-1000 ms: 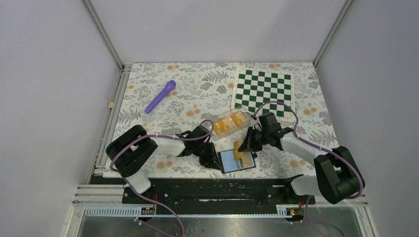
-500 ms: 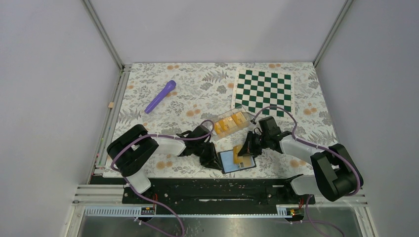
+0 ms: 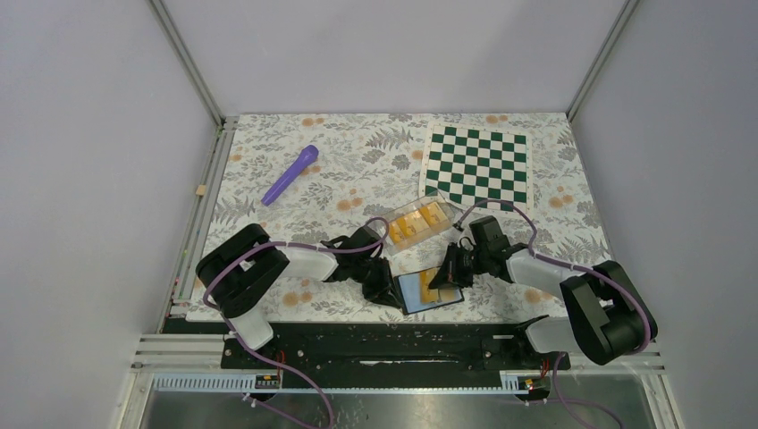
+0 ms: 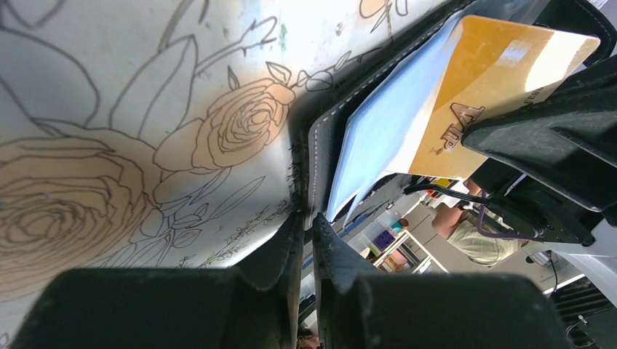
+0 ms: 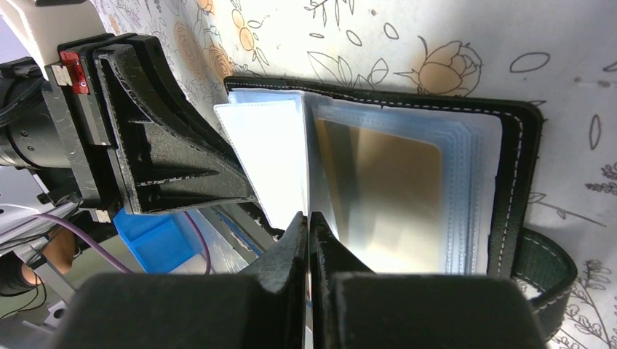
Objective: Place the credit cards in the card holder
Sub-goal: Insert the credit card into the card holder.
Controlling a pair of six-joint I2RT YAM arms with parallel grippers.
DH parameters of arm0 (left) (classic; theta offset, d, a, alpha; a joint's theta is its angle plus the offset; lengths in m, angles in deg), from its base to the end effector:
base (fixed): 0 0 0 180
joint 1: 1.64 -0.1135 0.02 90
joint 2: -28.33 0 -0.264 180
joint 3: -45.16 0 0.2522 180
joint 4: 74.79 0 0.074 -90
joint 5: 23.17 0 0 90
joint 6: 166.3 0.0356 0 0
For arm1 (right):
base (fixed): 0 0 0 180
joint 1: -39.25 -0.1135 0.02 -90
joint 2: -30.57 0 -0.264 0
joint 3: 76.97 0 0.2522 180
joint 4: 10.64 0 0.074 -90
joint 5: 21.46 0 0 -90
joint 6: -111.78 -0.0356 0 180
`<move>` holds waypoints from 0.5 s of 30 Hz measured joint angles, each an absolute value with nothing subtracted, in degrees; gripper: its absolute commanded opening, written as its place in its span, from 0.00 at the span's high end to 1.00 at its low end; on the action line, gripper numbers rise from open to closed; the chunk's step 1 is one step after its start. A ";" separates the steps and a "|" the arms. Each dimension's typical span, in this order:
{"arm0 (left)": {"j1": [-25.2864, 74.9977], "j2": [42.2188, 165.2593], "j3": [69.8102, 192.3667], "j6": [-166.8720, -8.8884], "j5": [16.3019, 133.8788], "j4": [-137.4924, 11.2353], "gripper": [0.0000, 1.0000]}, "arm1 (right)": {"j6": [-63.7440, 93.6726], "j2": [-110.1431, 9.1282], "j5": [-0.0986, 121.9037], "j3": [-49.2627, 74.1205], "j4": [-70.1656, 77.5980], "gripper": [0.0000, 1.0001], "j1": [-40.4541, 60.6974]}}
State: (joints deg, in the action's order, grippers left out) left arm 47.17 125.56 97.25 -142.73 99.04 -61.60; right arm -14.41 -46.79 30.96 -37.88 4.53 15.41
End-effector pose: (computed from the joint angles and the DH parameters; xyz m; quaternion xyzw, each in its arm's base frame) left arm 0.1739 -0.2276 0.1080 0.0668 -0.9250 0.3643 0.0850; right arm 0.1935 0.1092 0.1328 -0.0038 0.9046 0.4134 0.1041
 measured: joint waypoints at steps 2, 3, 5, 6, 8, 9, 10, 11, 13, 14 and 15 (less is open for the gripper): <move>47.20 125.61 97.46 -142.65 99.06 -61.28 0.89 | -14.54 -46.29 30.98 -37.99 5.06 1.00 15.41; 47.22 125.61 97.53 -142.56 99.04 -61.17 0.89 | -14.54 -46.13 30.98 -38.02 5.38 1.00 15.41; 47.24 125.61 97.57 -142.41 99.01 -61.04 0.90 | -14.56 -45.98 30.96 -38.02 5.89 1.00 15.41; 47.24 125.61 97.60 -142.34 99.01 -61.01 0.90 | -14.56 -45.96 30.94 -38.02 6.13 1.00 15.41; 47.28 125.63 97.81 -142.28 98.97 -60.64 0.90 | -14.56 -45.94 30.94 -38.02 6.74 1.00 15.41; 47.30 125.65 97.88 -142.17 98.95 -60.55 0.90 | -14.56 -45.87 30.94 -38.02 7.07 1.00 15.41; 47.30 125.67 97.97 -142.10 98.93 -60.38 0.90 | -14.56 -45.76 30.94 -38.02 7.37 1.00 15.41; 47.30 125.69 98.12 -142.06 98.88 -60.16 0.90 | -14.54 -45.65 30.94 -38.02 7.59 1.00 15.41; 47.41 125.74 98.47 -141.77 98.64 -59.44 0.90 | -14.49 -45.59 30.92 -38.02 8.03 1.00 15.41; 47.48 125.78 98.71 -141.62 98.53 -59.07 0.90 | -14.38 -45.59 30.89 -37.99 8.18 1.00 15.41; 47.50 125.83 98.91 -141.45 98.51 -58.78 0.90 | -14.21 -45.59 30.83 -37.97 8.20 1.00 15.41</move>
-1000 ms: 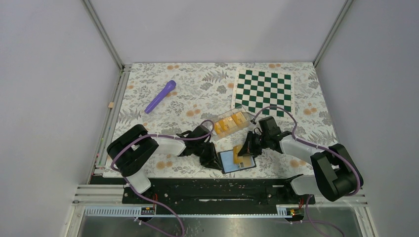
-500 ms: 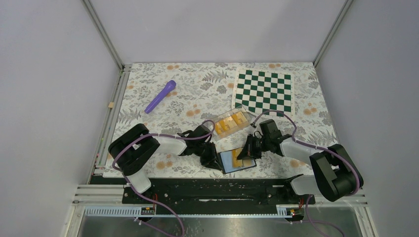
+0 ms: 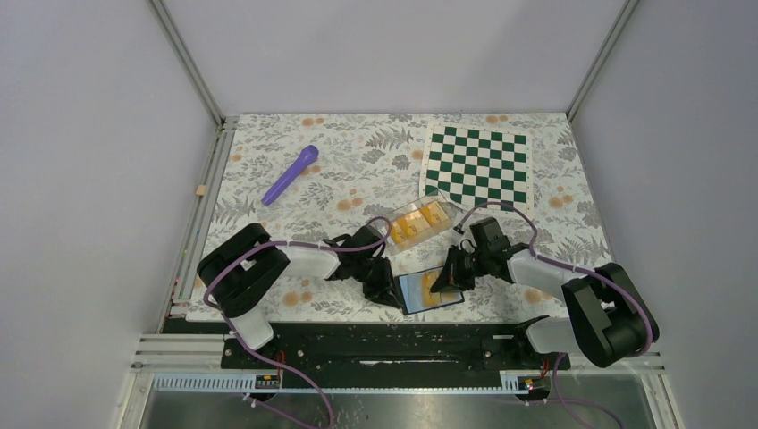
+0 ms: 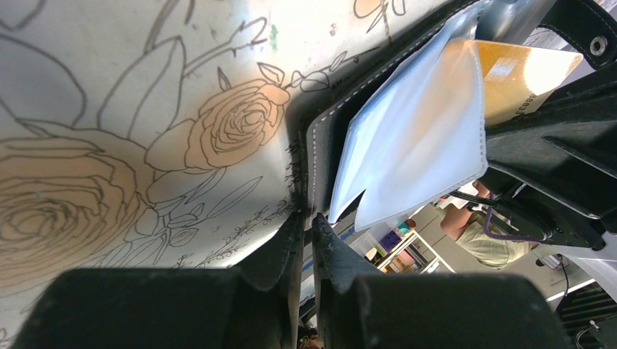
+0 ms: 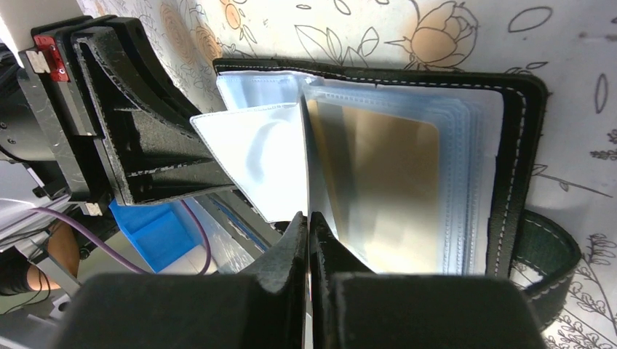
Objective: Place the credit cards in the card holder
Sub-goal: Insert the credit card into the card holder.
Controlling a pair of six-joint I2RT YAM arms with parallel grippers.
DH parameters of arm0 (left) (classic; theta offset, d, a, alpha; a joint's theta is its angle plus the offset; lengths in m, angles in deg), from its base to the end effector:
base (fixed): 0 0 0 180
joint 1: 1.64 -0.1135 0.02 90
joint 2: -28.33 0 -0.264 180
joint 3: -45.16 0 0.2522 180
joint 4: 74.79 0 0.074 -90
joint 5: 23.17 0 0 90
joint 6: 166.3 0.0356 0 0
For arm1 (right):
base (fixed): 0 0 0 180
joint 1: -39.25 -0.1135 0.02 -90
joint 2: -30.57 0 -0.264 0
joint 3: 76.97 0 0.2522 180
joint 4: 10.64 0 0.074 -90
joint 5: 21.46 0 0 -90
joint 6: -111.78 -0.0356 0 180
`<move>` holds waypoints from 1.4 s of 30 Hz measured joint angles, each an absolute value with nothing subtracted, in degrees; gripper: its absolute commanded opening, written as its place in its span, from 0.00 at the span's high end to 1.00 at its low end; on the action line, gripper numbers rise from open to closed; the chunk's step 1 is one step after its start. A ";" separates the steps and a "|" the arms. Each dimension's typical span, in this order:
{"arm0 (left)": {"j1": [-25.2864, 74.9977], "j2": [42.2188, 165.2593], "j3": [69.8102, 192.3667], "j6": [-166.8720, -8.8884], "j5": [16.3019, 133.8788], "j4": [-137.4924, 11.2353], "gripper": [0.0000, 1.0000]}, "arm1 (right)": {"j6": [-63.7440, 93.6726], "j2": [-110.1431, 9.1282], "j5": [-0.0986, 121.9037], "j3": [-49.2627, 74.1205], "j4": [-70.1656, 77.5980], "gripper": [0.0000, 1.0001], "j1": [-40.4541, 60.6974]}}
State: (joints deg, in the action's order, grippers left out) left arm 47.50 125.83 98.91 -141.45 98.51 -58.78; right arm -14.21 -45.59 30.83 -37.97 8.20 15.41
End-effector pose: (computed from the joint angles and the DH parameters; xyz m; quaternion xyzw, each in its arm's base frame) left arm 0.1750 -0.2309 0.1107 0.0588 -0.9296 0.3538 0.0852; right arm 0.1878 0.1068 0.1328 0.0018 0.9099 0.4059 0.0857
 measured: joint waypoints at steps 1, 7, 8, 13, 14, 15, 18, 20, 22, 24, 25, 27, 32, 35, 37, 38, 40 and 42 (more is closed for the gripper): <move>47.55 125.87 99.13 -141.23 98.45 -58.39 0.90 | -13.97 -45.65 30.63 -37.86 8.36 1.00 15.41; 47.72 125.98 99.76 -140.53 98.10 -57.34 0.90 | -11.17 -49.41 28.95 -34.34 11.20 1.00 15.61; 47.72 125.98 99.82 -140.46 98.10 -57.25 0.90 | -10.56 -50.20 28.69 -33.62 11.87 0.98 15.63; 47.76 126.07 100.09 -140.18 98.05 -56.84 0.90 | -8.07 -52.63 28.53 -31.06 14.76 0.89 15.63; 47.79 126.11 100.20 -140.11 98.05 -56.71 0.90 | -7.78 -52.82 28.58 -30.85 15.13 0.89 15.63; 47.81 126.13 100.26 -140.02 98.03 -56.56 0.90 | -7.41 -53.04 28.77 -30.54 15.68 0.89 15.63; 47.83 126.35 100.66 -139.70 98.05 -55.99 0.90 | -6.38 -53.39 29.08 -29.91 16.88 0.92 15.63; 47.85 126.46 100.96 -139.50 98.03 -55.51 0.90 | -5.75 -53.54 29.21 -29.56 17.54 0.97 15.63; 47.87 126.68 101.40 -139.22 98.03 -54.92 0.90 | -5.09 -53.61 29.10 -29.29 17.86 1.00 15.63; 47.89 126.72 101.68 -139.06 97.96 -54.41 0.90 | -4.66 -53.61 28.95 -29.18 17.95 1.00 15.63; 47.94 126.72 101.75 -139.00 97.83 -54.22 0.90 | -4.53 -53.61 28.88 -29.16 17.99 1.00 15.63; 48.05 126.72 102.12 -138.80 97.48 -53.50 0.90 | -4.37 -53.59 28.88 -28.90 18.21 1.00 15.63; 48.57 126.72 104.17 -137.05 95.30 -49.98 0.90 | -4.37 -52.49 29.06 -28.57 18.34 1.00 15.63; 48.62 126.72 104.81 -136.16 94.53 -48.82 0.91 | -4.37 -52.45 29.04 -28.27 18.23 1.00 15.63; 48.62 126.72 104.96 -135.87 94.36 -48.49 0.90 | -4.37 -52.82 28.84 -27.98 18.23 1.00 15.63; 48.62 126.72 104.96 -135.81 94.34 -48.47 0.90 | -4.37 -53.39 28.64 -27.72 18.23 1.00 15.63; 48.62 126.72 105.05 -135.67 94.29 -48.36 0.91 | -4.22 -54.64 28.32 -27.37 18.02 1.00 15.63; 48.62 126.77 105.09 -135.57 94.27 -48.29 0.91 | -3.89 -55.55 28.05 -27.33 18.04 1.00 15.63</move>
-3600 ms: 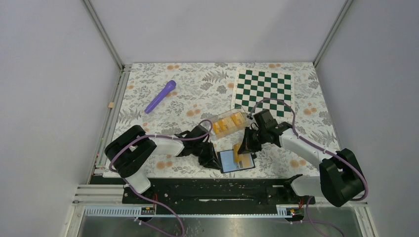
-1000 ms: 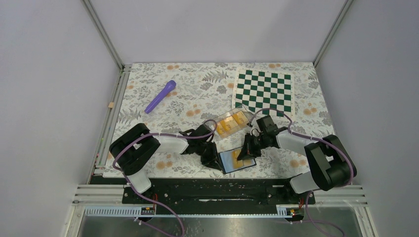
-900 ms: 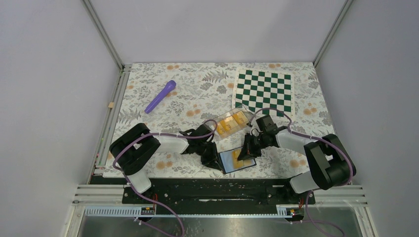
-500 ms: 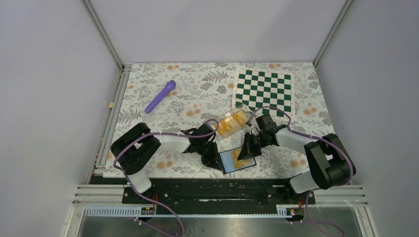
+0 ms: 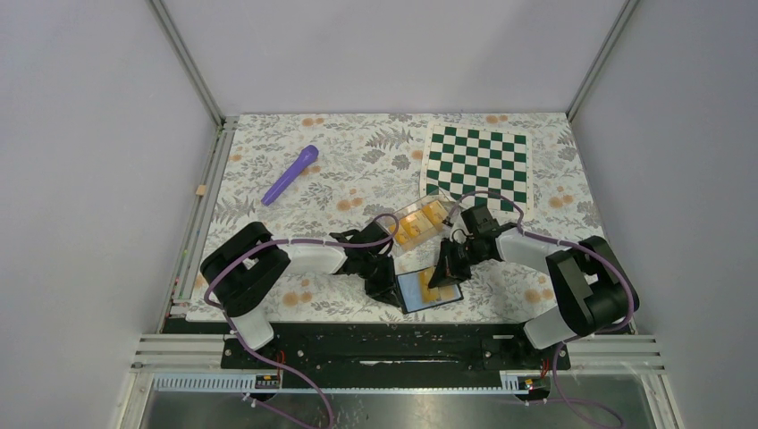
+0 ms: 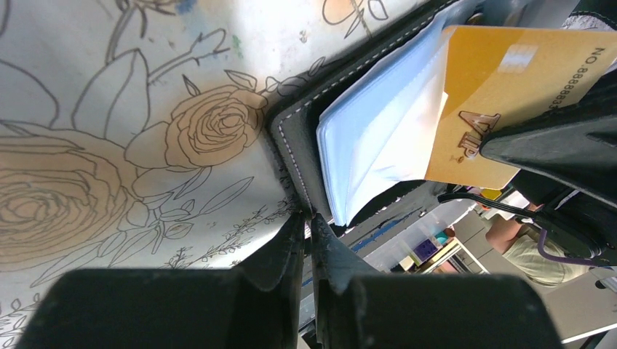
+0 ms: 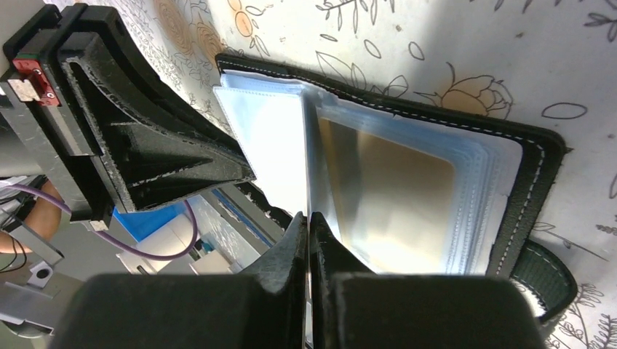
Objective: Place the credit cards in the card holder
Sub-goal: Insert the credit card into the card holder.
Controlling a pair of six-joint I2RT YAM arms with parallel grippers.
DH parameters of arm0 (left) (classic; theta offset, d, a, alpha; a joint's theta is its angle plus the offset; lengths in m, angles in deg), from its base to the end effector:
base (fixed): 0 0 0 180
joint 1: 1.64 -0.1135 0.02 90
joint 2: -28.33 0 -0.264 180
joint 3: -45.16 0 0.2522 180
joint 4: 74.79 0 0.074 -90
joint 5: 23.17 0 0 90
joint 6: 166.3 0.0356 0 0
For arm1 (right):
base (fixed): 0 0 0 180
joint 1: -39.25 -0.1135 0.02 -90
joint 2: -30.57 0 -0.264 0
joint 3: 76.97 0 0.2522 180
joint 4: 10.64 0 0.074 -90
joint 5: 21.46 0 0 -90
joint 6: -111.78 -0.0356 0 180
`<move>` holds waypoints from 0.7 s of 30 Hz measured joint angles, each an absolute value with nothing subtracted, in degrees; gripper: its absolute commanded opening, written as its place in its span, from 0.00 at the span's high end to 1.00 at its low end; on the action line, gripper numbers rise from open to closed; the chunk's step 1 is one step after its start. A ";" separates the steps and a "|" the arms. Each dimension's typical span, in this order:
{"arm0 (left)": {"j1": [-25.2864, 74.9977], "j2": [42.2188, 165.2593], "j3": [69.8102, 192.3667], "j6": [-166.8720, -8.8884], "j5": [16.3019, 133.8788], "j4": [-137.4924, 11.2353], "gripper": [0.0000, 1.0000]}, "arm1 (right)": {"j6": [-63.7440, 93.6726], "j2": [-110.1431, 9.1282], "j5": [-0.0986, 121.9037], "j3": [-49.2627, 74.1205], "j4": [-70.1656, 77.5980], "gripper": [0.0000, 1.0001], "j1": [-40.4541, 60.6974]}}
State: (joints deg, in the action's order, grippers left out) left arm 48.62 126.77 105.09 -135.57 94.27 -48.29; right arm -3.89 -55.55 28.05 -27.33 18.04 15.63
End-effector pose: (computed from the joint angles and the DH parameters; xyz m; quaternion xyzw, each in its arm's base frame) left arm 0.1796 -0.2417 0.1219 0.0233 -0.9496 0.3053 0.0679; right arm 0.2174 0.1203 0.1352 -0.0580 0.9174 0.3913 0.0425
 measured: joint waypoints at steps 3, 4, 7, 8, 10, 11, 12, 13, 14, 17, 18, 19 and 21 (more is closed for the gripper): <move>48.62 126.79 105.27 -135.33 94.20 -48.01 0.91 | -3.39 -55.69 27.24 -27.31 18.06 1.00 15.63; 48.62 126.79 105.29 -135.22 94.20 -47.97 0.91 | -3.26 -55.69 27.00 -27.31 18.06 1.00 15.63; 48.62 126.81 105.29 -135.15 94.18 -47.94 0.91 | -3.02 -55.69 26.39 -27.26 18.08 1.00 15.63; 48.62 126.81 105.31 -135.15 94.18 -47.92 0.91 | -2.97 -55.69 25.87 -27.24 18.08 1.00 15.63; 48.62 126.85 105.40 -135.04 94.18 -47.75 0.91 | -2.86 -55.71 25.23 -27.00 18.10 1.00 15.63; 48.62 126.92 105.46 -135.00 94.18 -47.64 0.91 | -2.84 -55.77 24.80 -26.80 18.13 1.00 15.63; 48.62 126.98 105.59 -135.00 94.20 -47.48 0.91 | -2.82 -55.97 24.32 -26.54 18.13 1.00 15.63; 48.62 127.07 105.73 -134.98 94.20 -47.33 0.91 | -2.73 -56.23 24.03 -26.26 18.15 1.00 15.63; 48.62 127.07 105.77 -134.95 94.18 -47.24 0.91 | -2.62 -56.67 23.77 -25.84 18.28 1.00 15.63; 48.62 127.09 105.81 -134.84 94.16 -47.09 0.92 | -2.19 -57.91 23.38 -25.01 18.91 0.97 15.63; 48.62 127.09 105.84 -134.80 94.16 -47.07 0.91 | -2.08 -58.18 23.40 -24.86 19.17 0.96 15.63; 48.62 127.09 105.84 -134.76 94.16 -47.07 0.92 | -1.95 -58.44 23.40 -24.75 19.35 0.96 15.63; 48.62 127.09 105.88 -134.71 94.16 -47.00 0.92 | -1.55 -58.99 23.53 -24.57 20.03 0.92 15.63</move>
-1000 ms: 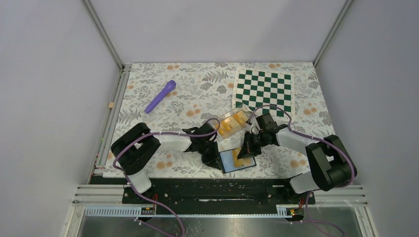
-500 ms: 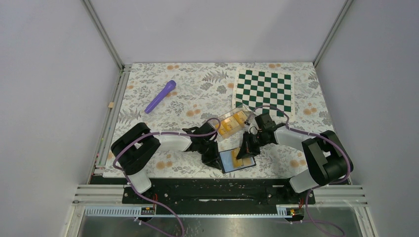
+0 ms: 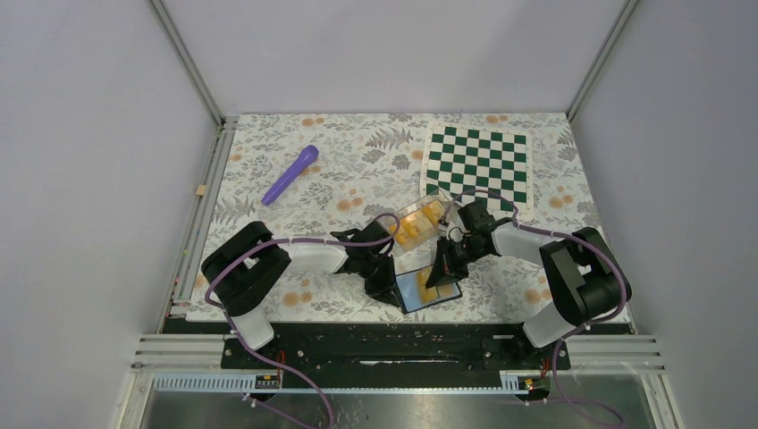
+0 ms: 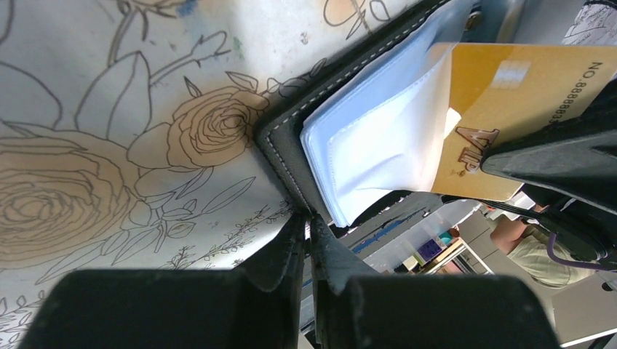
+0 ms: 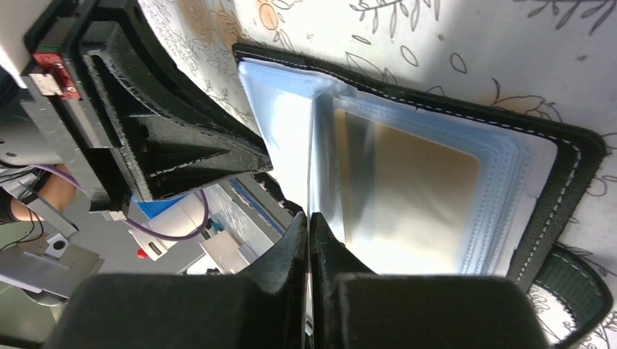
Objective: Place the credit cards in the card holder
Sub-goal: Insert the credit card into the card holder.
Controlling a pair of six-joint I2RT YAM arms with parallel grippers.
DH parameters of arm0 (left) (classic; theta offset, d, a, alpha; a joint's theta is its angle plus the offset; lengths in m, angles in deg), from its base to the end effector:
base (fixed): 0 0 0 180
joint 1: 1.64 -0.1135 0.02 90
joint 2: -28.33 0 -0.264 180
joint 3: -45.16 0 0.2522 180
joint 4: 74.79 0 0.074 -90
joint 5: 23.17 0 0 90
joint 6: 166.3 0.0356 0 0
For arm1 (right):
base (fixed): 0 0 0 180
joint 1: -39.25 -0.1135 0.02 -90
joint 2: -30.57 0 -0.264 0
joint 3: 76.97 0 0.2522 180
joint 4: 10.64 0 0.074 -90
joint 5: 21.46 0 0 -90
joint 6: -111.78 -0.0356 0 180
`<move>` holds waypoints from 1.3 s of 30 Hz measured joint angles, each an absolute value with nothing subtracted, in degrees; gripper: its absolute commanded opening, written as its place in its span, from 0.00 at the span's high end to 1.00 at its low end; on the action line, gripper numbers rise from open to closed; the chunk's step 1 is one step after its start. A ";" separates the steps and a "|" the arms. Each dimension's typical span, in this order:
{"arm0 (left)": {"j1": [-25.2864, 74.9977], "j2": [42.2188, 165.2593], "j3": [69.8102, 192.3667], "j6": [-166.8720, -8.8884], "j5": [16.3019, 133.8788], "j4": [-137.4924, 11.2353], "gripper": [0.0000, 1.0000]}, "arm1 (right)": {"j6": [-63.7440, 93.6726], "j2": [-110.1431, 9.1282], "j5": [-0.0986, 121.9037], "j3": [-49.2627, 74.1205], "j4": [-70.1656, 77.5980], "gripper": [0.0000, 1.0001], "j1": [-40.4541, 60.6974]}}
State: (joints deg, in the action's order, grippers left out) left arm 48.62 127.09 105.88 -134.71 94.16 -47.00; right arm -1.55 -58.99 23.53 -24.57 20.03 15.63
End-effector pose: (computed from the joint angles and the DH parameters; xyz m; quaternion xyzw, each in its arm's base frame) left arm 0.1806 -0.2427 0.1226 0.0182 -0.9513 0.3000 0.0691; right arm 0.2248 0.1258 0.1333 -0.0759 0.9064 0.4153 0.0133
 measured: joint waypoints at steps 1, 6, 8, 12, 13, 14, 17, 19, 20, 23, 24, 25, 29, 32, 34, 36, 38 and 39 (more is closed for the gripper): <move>48.62 127.12 105.99 -134.65 94.12 -46.81 0.92 | -1.42 -59.20 23.66 -24.46 20.31 0.89 15.65; 48.62 127.20 106.21 -134.56 94.05 -46.44 0.92 | -0.42 -59.84 25.63 -23.85 23.04 0.73 15.63; 48.62 127.22 106.27 -134.56 94.03 -46.30 0.92 | -0.02 -59.84 26.90 -23.74 24.20 0.66 15.63; 48.64 127.49 106.82 -134.49 93.92 -45.54 0.92 | 0.83 -59.82 29.04 -23.33 26.06 0.56 15.63; 48.66 127.51 106.86 -134.43 93.86 -45.43 0.92 | 1.00 -59.82 29.17 -23.13 26.41 0.54 15.63; 48.66 127.51 106.91 -134.34 93.83 -45.36 0.92 | 1.14 -59.82 29.43 -22.87 26.67 0.52 15.61; 48.66 127.53 107.02 -134.12 93.79 -45.21 0.92 | 1.44 -59.82 29.67 -22.58 26.85 0.51 15.50; 48.66 127.60 107.21 -133.97 93.72 -44.97 0.92 | 1.51 -59.79 29.93 -22.50 26.87 0.51 15.22; 48.66 127.62 107.23 -133.90 93.72 -44.95 0.92 | 1.55 -59.79 30.02 -22.43 26.87 0.51 15.09; 48.66 127.68 107.32 -133.69 93.72 -44.84 0.92 | 1.62 -59.79 30.39 -22.21 26.85 0.51 14.60; 48.66 127.73 107.37 -133.66 93.75 -44.82 0.92 | 1.62 -59.73 30.55 -22.21 26.82 0.50 14.50; 48.66 127.75 107.43 -133.66 93.75 -44.71 0.92 | 1.62 -59.58 30.83 -22.21 26.82 0.50 14.39; 48.66 127.84 107.65 -133.51 93.72 -44.40 0.93 | 1.55 -58.59 32.40 -22.17 26.80 0.44 14.04; 48.68 127.86 107.76 -133.42 93.61 -44.21 0.93 | 1.51 -57.87 33.61 -22.02 26.63 0.43 13.99; 48.73 127.92 108.00 -133.27 93.44 -43.90 0.93 | 1.48 -57.63 34.28 -21.93 26.52 0.44 13.99; 48.79 127.95 108.09 -133.25 93.31 -43.73 0.93 | 1.40 -57.39 34.92 -21.91 26.39 0.45 13.99; 48.81 127.95 108.13 -133.25 93.24 -43.64 0.93 | 1.38 -57.11 35.55 -21.91 26.21 0.46 13.99; 48.83 127.95 108.33 -133.18 93.09 -43.40 0.93 | 1.31 -56.97 36.10 -21.91 26.02 0.46 13.99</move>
State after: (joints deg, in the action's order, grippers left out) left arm 48.83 127.95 108.33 -133.18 93.09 -43.40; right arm 1.31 -56.97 36.10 -21.91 26.02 13.99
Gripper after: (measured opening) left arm 0.073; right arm 0.546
